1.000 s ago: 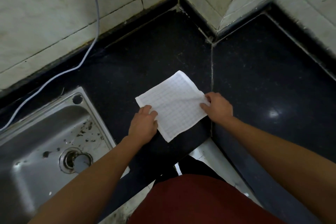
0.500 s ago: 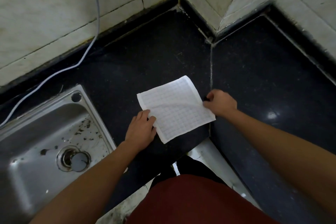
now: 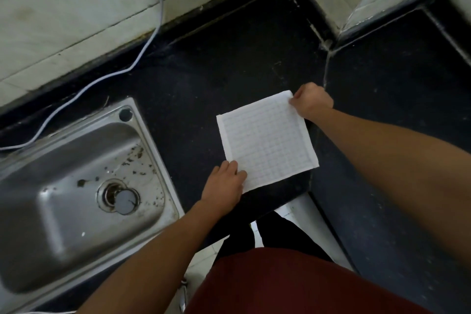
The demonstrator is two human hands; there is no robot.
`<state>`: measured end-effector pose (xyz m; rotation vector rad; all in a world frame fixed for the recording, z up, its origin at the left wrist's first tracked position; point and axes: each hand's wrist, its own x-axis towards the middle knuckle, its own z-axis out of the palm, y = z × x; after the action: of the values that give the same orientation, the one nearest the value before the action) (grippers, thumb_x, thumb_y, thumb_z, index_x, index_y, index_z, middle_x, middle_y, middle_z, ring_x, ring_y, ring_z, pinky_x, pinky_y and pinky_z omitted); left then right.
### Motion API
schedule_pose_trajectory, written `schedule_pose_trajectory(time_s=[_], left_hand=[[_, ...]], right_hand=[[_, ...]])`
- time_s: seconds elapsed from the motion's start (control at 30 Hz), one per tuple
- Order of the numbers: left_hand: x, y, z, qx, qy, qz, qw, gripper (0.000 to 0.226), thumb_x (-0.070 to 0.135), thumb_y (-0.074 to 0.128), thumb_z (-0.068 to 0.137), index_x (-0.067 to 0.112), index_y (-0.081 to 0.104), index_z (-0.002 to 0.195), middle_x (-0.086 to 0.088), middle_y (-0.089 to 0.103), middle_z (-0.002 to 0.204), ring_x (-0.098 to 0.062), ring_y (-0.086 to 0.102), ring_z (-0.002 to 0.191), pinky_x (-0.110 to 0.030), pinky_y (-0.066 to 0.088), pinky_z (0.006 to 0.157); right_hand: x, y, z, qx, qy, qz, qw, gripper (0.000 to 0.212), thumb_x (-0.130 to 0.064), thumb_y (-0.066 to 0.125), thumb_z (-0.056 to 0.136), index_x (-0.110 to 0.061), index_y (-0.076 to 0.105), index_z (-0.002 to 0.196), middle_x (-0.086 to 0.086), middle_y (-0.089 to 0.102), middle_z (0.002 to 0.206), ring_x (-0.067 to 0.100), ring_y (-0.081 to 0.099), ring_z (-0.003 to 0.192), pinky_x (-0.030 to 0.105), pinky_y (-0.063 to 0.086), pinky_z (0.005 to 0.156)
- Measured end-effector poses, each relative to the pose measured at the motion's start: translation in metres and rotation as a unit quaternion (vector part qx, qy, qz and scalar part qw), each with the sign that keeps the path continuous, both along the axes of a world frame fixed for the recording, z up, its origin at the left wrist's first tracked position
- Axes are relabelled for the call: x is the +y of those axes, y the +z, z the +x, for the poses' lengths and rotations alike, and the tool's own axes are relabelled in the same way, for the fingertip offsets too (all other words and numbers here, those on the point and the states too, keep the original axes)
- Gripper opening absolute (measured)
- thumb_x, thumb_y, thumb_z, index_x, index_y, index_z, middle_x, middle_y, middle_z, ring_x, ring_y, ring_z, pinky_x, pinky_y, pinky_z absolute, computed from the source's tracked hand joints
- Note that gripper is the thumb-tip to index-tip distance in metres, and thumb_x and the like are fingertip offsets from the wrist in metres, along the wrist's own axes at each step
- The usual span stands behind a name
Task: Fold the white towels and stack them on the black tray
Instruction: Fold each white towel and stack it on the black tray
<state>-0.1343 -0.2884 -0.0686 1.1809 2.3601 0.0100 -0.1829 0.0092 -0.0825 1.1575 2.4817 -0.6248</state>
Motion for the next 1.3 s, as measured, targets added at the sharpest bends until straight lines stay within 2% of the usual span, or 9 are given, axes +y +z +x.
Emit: schedule_pose_trajectory(time_s=[0.23, 0.37, 0.47, 0.73, 0.9, 1.07, 1.17, 1.23, 1.3], left_hand=[[0.000, 0.000, 0.009, 0.001, -0.023, 0.017, 1.000, 0.024, 0.029, 0.053, 0.090, 0.011, 0.058, 0.105, -0.008, 0.052, 0.111, -0.026, 0.049, 0.105, -0.035, 0.037, 0.085], [0.005, 0.000, 0.013, -0.014, -0.038, -0.011, 0.999, 0.028, 0.034, 0.051, 0.093, 0.012, 0.056, 0.109, -0.005, 0.053, 0.114, -0.023, 0.048, 0.108, -0.032, 0.038, 0.087], [0.008, 0.001, 0.014, -0.003, -0.043, -0.027, 0.999, 0.019, 0.022, 0.045, 0.094, 0.012, 0.055, 0.106, -0.005, 0.055, 0.111, -0.021, 0.051, 0.103, -0.031, 0.040, 0.081], [0.012, 0.004, 0.018, -0.005, -0.014, 0.004, 1.000, 0.014, 0.021, 0.048, 0.085, 0.012, 0.053, 0.094, -0.003, 0.053, 0.101, -0.020, 0.050, 0.096, -0.027, 0.032, 0.071], [-0.001, 0.014, 0.016, -0.061, 0.018, 0.052, 0.997, 0.008, 0.013, 0.048, 0.085, 0.012, 0.049, 0.093, -0.005, 0.059, 0.092, -0.021, 0.052, 0.080, -0.029, 0.033, 0.065], [-0.009, 0.029, -0.008, -0.092, 0.113, 0.122, 0.982, 0.017, 0.015, 0.056, 0.083, 0.019, 0.049, 0.098, 0.004, 0.055, 0.081, -0.015, 0.051, 0.069, -0.027, 0.036, 0.060], [-0.005, 0.037, -0.030, -0.109, 0.189, 0.159, 0.963, 0.020, 0.014, 0.062, 0.081, 0.021, 0.050, 0.095, 0.006, 0.058, 0.080, -0.012, 0.055, 0.067, -0.028, 0.042, 0.060], [0.000, 0.039, -0.046, -0.103, 0.229, 0.174, 0.952, 0.019, 0.012, 0.064, 0.081, 0.019, 0.053, 0.096, 0.003, 0.062, 0.083, -0.015, 0.059, 0.071, -0.033, 0.050, 0.065], [0.006, 0.036, -0.061, -0.083, 0.251, 0.181, 0.947, 0.017, 0.010, 0.063, 0.081, 0.014, 0.057, 0.095, 0.000, 0.064, 0.082, -0.020, 0.061, 0.073, -0.037, 0.053, 0.068]], right_hand=[[-0.013, 0.027, 0.049, 0.045, 0.061, 0.012, 0.997, 0.026, -0.045, 0.062, 0.086, -0.024, 0.061, 0.102, 0.001, 0.067, 0.098, 0.023, 0.064, 0.090, 0.034, 0.050, 0.075], [-0.029, 0.033, 0.105, -0.071, 0.098, -0.009, 0.993, 0.033, -0.050, 0.065, 0.080, -0.025, 0.060, 0.102, -0.001, 0.065, 0.100, 0.022, 0.063, 0.091, 0.034, 0.050, 0.078], [-0.040, 0.027, 0.130, -0.100, 0.067, -0.045, 0.992, 0.029, -0.036, 0.070, 0.077, -0.026, 0.058, 0.102, -0.001, 0.065, 0.104, 0.022, 0.062, 0.093, 0.034, 0.050, 0.078], [-0.041, 0.022, 0.142, 0.056, -0.162, -0.218, 0.961, 0.004, -0.016, 0.066, 0.086, -0.013, 0.063, 0.084, 0.005, 0.065, 0.087, 0.021, 0.064, 0.075, 0.038, 0.058, 0.064], [-0.040, 0.038, 0.143, 0.100, -0.213, -0.289, 0.928, 0.011, -0.016, 0.065, 0.090, -0.016, 0.055, 0.094, 0.007, 0.068, 0.087, 0.017, 0.067, 0.063, 0.027, 0.049, 0.047], [-0.030, 0.062, 0.124, 0.164, -0.251, -0.366, 0.881, 0.008, -0.017, 0.067, 0.089, -0.011, 0.067, 0.094, 0.009, 0.070, 0.085, 0.013, 0.065, 0.062, 0.022, 0.046, 0.047], [-0.016, 0.073, 0.106, 0.161, -0.270, -0.431, 0.846, 0.015, -0.008, 0.061, 0.088, -0.006, 0.070, 0.099, 0.012, 0.074, 0.091, 0.018, 0.072, 0.079, 0.024, 0.049, 0.057], [-0.009, 0.074, 0.094, 0.163, -0.242, -0.419, 0.860, 0.020, -0.002, 0.060, 0.085, -0.007, 0.070, 0.102, 0.011, 0.076, 0.089, 0.016, 0.073, 0.083, 0.023, 0.050, 0.060], [-0.005, 0.069, 0.078, 0.164, -0.197, -0.356, 0.898, 0.018, -0.005, 0.071, 0.083, -0.008, 0.071, 0.100, 0.008, 0.073, 0.077, 0.011, 0.070, 0.069, 0.021, 0.049, 0.054]])
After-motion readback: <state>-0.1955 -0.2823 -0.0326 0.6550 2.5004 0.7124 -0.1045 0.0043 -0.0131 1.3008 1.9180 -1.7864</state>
